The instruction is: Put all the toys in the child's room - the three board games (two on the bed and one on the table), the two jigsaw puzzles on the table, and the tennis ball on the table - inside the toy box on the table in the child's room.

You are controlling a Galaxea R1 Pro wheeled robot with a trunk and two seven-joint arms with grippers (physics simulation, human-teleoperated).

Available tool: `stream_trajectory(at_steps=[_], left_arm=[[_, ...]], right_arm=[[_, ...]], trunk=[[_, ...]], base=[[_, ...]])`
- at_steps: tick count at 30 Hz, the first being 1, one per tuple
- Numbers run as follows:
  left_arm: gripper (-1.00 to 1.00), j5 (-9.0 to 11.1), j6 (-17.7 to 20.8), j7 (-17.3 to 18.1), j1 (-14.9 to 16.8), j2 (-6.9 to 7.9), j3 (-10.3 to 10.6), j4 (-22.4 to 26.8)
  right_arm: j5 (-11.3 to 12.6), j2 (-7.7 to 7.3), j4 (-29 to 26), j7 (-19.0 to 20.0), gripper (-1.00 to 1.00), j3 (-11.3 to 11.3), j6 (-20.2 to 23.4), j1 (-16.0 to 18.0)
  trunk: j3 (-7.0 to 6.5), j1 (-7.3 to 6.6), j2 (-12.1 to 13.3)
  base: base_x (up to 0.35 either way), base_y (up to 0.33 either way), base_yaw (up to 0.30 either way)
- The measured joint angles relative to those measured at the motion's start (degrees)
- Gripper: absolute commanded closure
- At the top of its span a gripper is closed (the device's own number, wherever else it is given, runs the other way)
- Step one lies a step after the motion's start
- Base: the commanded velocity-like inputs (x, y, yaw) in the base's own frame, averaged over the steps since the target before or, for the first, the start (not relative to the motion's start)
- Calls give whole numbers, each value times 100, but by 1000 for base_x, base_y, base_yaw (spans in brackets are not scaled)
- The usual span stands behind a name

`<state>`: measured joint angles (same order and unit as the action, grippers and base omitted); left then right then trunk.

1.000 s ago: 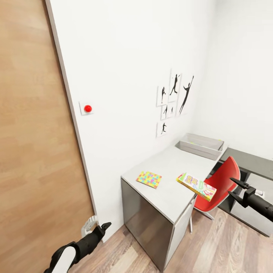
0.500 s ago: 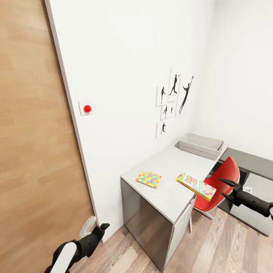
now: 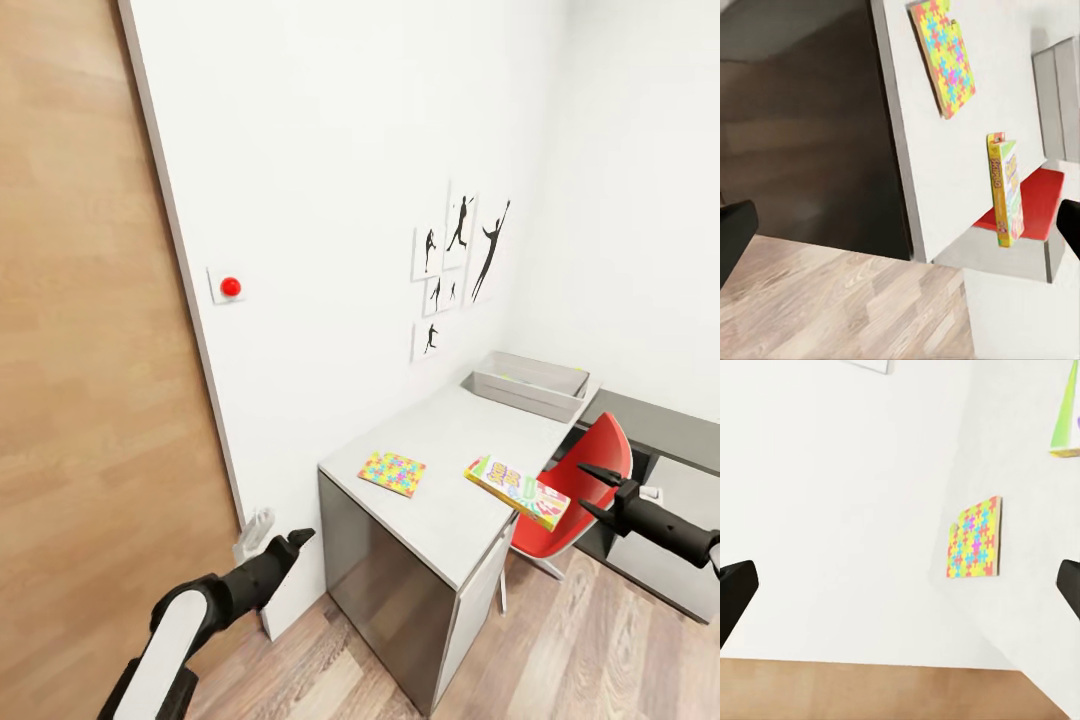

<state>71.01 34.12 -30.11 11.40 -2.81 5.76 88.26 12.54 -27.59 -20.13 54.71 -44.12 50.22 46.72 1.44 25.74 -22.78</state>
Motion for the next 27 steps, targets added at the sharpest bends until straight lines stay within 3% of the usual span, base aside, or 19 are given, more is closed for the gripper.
stream_trajectory(at_steps=[3, 4, 6, 7, 12, 13, 17, 18, 20, 21, 24, 25, 27], left_arm=[[-100, 469, 191, -460, 529, -71, 243, 184], [-100, 465, 199, -467, 540, -71, 247, 185], [-100, 837, 272, -900, 930, -133, 488, 254], [-100, 835, 278, -909, 940, -134, 492, 255], [-100, 1674, 352, -2127, 2002, -323, 994, 335], [-100, 1673, 358, -2135, 2014, -324, 996, 334], [-100, 2078, 308, -2752, 2906, -470, 1279, 250], [-100, 2077, 312, -2756, 2918, -471, 1282, 248], [-100, 2198, 184, -2957, 3372, -528, 1436, 96], [-100, 2197, 186, -2960, 3384, -529, 1438, 93], [-100, 2376, -197, -3267, 4050, -599, 1727, -210], [-100, 2377, -199, -3271, 4060, -599, 1730, -214], [-100, 2626, -537, -3524, 4423, -630, 2004, -415]], right_arm=[[-2, -11, -2, 24, -100, 4, 8, 1], [-3, -11, -2, 24, -100, 4, 8, 1], [-4, -18, -3, 35, -100, 5, 15, -1], [-4, -18, -3, 35, -100, 5, 15, -1], [-7, -34, -4, 47, -100, 7, 23, -3], [-8, -34, -4, 47, -100, 7, 23, -3], [-8, -59, -4, 48, -100, 12, 25, -7], [-9, -59, -4, 47, -100, 13, 25, -7], [-11, -65, 2, 46, -100, 20, 30, -11], [-11, -65, 3, 46, -100, 20, 30, -11], [-4, -91, 3, 60, -100, 28, 120, -41], [-3, -91, 3, 60, -100, 28, 122, -41], [0, -150, 1, 70, -100, 31, 253, -61]], trunk=[[-1, 0, 0], [0, 0, 0], [-1, 0, 0], [0, 0, 0], [-1, 0, 0], [0, 0, 0], [-1, 0, 0], [0, 0, 0], [-1, 0, 0], [0, 0, 0], [-1, 0, 0], [0, 0, 0], [-1, 0, -1]], base=[[0, 0, 0], [0, 0, 0], [0, 0, 0], [0, 0, 0], [0, 0, 0], [0, 0, 0], [0, 0, 0], [0, 0, 0], [0, 0, 0], [0, 0, 0], [0, 0, 0], [0, 0, 0], [0, 0, 0]])
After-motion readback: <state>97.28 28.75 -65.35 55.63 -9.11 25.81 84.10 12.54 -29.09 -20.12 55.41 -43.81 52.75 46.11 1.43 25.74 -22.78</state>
